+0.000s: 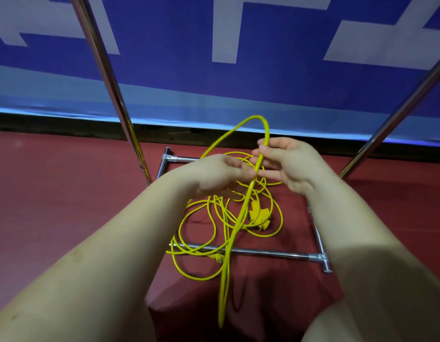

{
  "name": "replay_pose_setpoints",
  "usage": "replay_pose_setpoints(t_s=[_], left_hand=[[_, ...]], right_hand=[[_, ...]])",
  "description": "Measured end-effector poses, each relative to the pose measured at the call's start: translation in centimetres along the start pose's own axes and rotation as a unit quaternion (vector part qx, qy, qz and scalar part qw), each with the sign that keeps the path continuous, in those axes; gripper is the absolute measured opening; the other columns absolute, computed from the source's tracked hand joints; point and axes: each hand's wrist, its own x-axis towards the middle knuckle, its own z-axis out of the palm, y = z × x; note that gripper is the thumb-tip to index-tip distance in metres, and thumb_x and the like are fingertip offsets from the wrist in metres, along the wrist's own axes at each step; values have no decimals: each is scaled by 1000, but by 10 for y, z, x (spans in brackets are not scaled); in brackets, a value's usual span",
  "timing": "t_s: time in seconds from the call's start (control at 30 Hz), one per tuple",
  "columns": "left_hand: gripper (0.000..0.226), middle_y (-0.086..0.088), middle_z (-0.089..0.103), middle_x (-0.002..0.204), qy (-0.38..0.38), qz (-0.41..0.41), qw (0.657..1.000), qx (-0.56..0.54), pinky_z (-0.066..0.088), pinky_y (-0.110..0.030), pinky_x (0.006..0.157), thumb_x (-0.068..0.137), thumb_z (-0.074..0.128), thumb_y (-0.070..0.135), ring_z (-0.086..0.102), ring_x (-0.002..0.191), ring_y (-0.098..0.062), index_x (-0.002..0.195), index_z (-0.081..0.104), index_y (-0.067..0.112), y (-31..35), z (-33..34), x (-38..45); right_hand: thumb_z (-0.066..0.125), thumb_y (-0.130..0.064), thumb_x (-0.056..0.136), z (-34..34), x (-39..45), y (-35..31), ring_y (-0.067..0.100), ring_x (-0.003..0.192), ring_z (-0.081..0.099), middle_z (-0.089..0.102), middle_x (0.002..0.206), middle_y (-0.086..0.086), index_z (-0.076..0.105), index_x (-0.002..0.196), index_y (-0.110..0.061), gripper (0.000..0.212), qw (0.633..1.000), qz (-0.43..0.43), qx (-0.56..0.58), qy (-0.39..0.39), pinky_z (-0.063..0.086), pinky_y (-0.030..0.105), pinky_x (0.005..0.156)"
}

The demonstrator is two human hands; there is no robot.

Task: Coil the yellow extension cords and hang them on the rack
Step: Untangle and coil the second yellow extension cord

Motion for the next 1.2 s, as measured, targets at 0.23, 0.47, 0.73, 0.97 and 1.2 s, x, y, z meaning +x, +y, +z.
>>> replay_pose_setpoints(t_s=[0.23,0.47,0.73,0.97,1.2], left_hand=[[17,1,66,74,-20,16,999,25,54,-20,60,94,49,-1,67,64,-7,92,58,13,-1,-1,0],[13,-5,63,79,132,77,977,-148,56,-21,55,96,48,3,65,57,-5,93,58,10,6,-4,5],[9,-5,64,82,204,127,933,-269,57,-23,58,96,50,5,68,61,-9,96,58,10,9,-11,10],[11,-2,68,95,95,48,983,-150,57,-28,70,95,53,20,66,82,-14,105,58,20,5,-9,8],[25,-1,65,89,11,44,998,38,46,-36,86,88,59,-2,62,79,-13,100,55,20,-3,-3,8]], right_hand=[[51,-7,94,-11,7,-7,10,69,67,63,84,5,55,89,-14,10,986,-35,147,68,58,26,61],[60,-21,89,-3,-2,4,14,90,65,69,93,-1,62,101,-19,13,984,68,-120,-108,53,37,85],[56,-6,90,8,-9,11,8,80,68,69,85,-2,58,98,-19,15,949,72,-211,-223,56,24,62],[52,-3,92,-1,-1,-2,5,64,67,65,82,2,57,92,-18,15,999,16,-22,-46,57,24,56],[48,-4,95,-13,7,-5,12,77,63,61,85,3,54,84,-11,14,982,17,158,98,57,26,54]])
